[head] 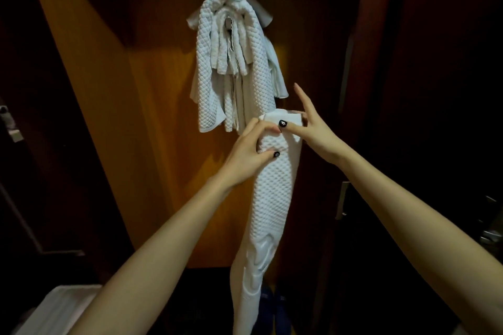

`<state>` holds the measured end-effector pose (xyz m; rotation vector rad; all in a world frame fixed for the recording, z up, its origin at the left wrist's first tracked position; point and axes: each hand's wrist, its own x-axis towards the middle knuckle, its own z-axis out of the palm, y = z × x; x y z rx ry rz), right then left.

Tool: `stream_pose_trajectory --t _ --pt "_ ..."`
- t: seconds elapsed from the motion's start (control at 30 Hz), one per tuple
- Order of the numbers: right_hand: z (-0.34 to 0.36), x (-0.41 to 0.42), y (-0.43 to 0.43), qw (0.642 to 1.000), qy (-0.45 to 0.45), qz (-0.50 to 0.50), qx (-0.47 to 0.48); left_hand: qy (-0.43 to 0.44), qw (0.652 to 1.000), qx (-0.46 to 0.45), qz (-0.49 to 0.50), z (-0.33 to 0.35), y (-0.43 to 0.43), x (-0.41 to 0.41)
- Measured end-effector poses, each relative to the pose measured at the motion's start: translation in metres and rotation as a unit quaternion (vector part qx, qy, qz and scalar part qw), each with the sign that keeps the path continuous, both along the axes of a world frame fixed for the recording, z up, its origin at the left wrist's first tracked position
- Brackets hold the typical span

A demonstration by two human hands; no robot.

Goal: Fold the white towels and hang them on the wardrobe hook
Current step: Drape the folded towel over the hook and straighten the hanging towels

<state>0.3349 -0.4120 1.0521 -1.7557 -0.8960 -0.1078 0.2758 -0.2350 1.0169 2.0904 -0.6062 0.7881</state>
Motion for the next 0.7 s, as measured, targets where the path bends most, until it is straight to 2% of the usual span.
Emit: stream_pose_trajectory --t 0.17,0.27,0.4,0.47,0.53,0.6,0.7 --pt "-0.016 0.001 -0.004 0.991 0.072 0.074 0.080 -0.012 0.999 -0.044 0.016 0.002 0.011 0.001" --pt "-0.017 0.001 -0.003 0.990 0.071 0.058 0.104 0.007 0.997 -0.071 -0.019 0.006 0.017 -0.002" --pt "-0.012 0.001 0.004 0.973 0.169 0.090 0.127 0.015 0.994 -0.077 -0.075 0.017 0.021 -0.005" --pt "-0.010 -0.002 0.006 0.984 0.122 0.062 0.113 0.012 0.992 -0.099 -0.075 0.019 0.023 -0.003" --pt "-0.006 -0.007 0.008 0.995 -0.001 0.018 0.099 0.017 0.990 -0.126 -0.056 0.019 0.025 -0.002" --pt "-0.002 -0.013 0.009 0.991 -0.115 -0.011 0.061 0.034 0.989 -0.135 -0.047 0.018 0.025 0.000" --pt "-0.002 -0.018 0.007 0.982 -0.185 -0.047 0.008 0.039 0.990 -0.133 -0.037 0.015 0.023 0.003"
